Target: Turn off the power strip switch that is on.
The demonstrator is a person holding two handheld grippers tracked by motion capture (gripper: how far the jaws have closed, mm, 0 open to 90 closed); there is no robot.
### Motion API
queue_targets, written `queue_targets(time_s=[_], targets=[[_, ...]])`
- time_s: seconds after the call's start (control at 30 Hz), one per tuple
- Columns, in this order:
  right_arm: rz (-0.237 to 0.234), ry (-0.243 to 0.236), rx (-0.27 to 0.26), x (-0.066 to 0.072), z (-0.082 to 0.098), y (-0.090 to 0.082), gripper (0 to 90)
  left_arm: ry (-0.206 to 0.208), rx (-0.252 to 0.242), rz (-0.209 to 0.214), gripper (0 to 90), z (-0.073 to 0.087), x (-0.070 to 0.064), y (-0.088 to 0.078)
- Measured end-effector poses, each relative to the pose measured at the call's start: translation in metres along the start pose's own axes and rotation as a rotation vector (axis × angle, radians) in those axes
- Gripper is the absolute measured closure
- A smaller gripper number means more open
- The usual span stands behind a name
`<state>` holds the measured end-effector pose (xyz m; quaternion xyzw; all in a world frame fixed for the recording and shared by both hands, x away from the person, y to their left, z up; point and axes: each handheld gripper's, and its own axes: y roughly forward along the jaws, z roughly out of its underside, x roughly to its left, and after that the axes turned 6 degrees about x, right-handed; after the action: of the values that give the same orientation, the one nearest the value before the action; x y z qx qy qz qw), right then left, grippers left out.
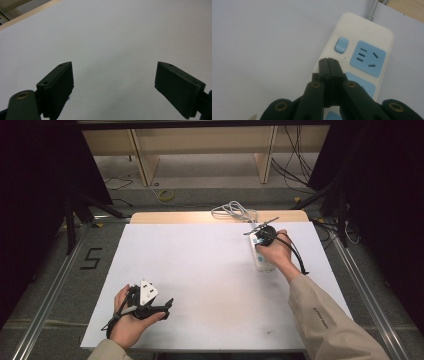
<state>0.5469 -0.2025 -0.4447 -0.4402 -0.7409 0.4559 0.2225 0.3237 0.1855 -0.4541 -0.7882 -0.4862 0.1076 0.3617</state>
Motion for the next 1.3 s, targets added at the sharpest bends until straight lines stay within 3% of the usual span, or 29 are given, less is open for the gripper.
queue_targets(time_s=[1.3], targets=[[-0.024, 0.013, -0.046, -0.0052, 0.0047, -0.0102, 88.2, -0.001, 0.001, -0.002, 14.9, -0.0001, -0.0002, 0.0001]])
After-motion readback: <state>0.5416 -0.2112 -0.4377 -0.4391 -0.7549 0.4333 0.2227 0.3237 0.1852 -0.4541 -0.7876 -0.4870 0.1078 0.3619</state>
